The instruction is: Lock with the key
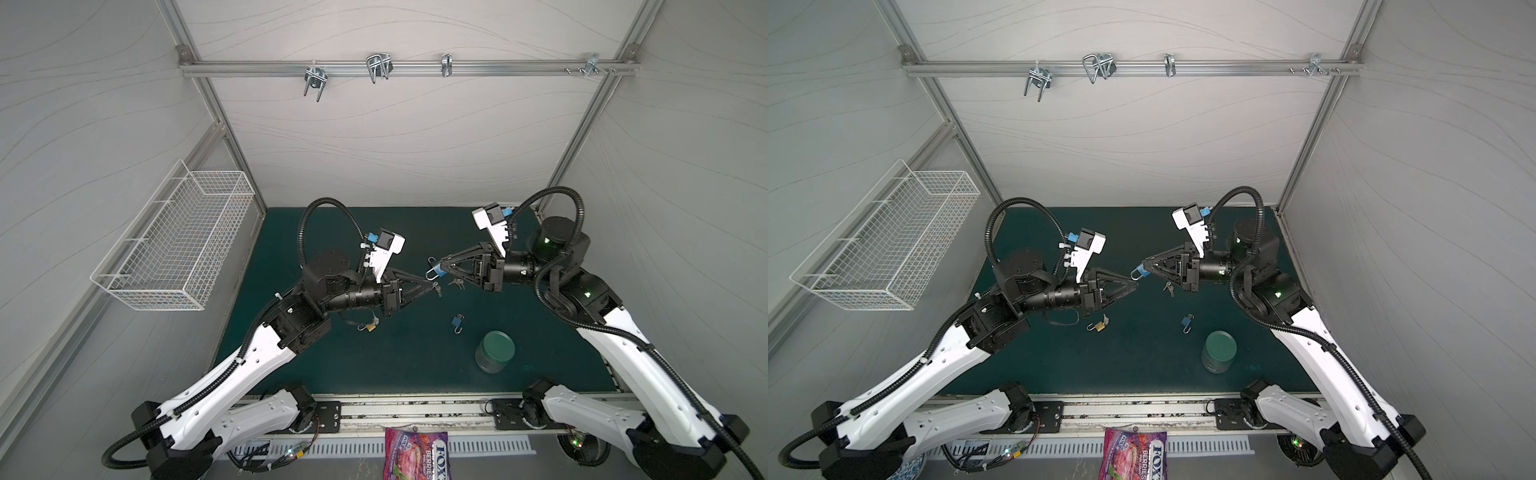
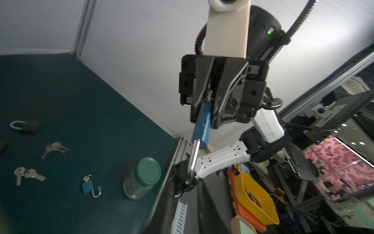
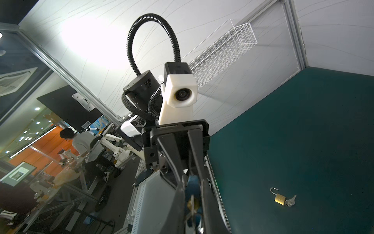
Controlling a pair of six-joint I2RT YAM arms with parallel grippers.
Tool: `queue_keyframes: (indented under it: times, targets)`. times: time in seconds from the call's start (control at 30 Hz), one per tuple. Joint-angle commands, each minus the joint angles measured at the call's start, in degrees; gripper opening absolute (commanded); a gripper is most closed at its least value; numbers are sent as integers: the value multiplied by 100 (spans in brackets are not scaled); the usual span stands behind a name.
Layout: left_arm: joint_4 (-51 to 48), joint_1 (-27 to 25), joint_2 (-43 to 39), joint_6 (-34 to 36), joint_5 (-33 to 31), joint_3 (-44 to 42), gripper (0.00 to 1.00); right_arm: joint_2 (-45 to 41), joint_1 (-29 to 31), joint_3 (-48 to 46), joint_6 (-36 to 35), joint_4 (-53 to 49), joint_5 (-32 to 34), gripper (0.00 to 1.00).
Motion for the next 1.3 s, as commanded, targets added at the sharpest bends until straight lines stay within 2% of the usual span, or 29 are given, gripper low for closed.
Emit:
queue_keyframes:
  times: [0.0, 0.07, 0.13, 0.23, 0.43, 0.47, 0.53, 0.73, 1.0, 1.27]
  targets:
    - [-212, 122, -104, 112, 8, 386, 37, -173, -7, 150, -494, -478, -61, 0]
    - [-221, 172, -125, 121, -51, 421, 38, -238, -9, 79, -508, -536, -38, 0]
    - [-198, 188, -86, 129, 2, 449, 47, -329, -15, -51, -392, -383, 33, 0]
    - [-4, 180, 0, 40, 255, 415, 56, -447, -17, -216, -62, 26, 199, 0]
    - [602, 183, 107, -261, 782, 274, 56, -451, -16, -410, 541, 843, 186, 0]
    - [659, 184, 112, -289, 819, 262, 54, -442, -17, -410, 584, 893, 168, 0]
    - [734, 185, 121, -326, 850, 248, 44, -424, -13, -427, 652, 966, 141, 0]
    - [773, 171, 133, -330, 836, 256, 28, -432, -7, -473, 731, 1020, 84, 0]
    - [833, 175, 162, -380, 798, 290, 22, -454, -7, -505, 768, 996, 25, 0]
    - [1016, 178, 191, -541, 905, 239, 9, -462, 8, -533, 766, 967, 38, 0]
